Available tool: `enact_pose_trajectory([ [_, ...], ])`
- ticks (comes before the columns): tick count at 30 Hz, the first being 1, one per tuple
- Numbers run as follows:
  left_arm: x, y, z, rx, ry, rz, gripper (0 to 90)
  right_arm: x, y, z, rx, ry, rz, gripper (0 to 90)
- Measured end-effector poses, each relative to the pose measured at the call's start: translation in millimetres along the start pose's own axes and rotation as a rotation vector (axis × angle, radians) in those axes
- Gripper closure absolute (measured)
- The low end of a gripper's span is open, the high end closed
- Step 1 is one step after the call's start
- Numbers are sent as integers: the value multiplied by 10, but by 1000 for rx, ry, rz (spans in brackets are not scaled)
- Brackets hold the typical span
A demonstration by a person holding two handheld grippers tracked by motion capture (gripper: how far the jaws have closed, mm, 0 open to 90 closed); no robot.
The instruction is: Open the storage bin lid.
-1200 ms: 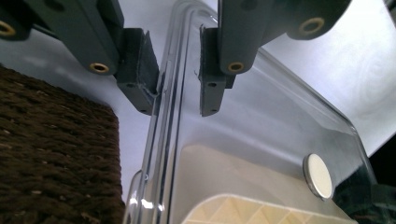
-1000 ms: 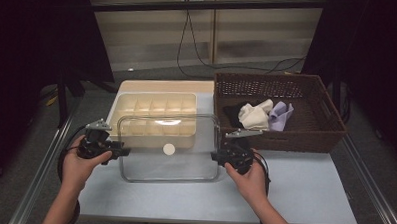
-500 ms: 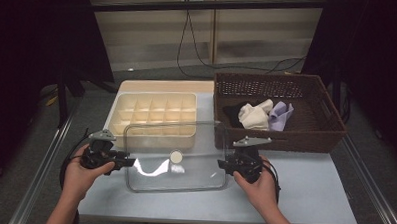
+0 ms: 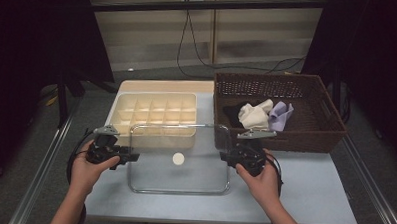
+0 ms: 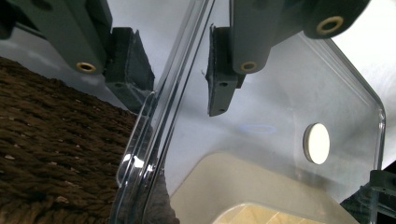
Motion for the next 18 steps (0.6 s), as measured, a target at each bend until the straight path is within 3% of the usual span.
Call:
enact_pose_trajectory([
  [4,50,5,-32,-6,24,17,591,-1,-11,-47,-4,-3,4,617],
  [18,286,48,-133,-35,54,-17,598,56,-59,-256,-39,18,3,600],
])
Point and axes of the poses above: each handheld gripper's, and its own axes: y roughly forward along the jaws, z roughly out of its top, x roughly to its right, the point moved 10 cm from there along y, roughly forward along the jaws, and after that the axes turned 15 degrees about -x, right-handed, at the moved point
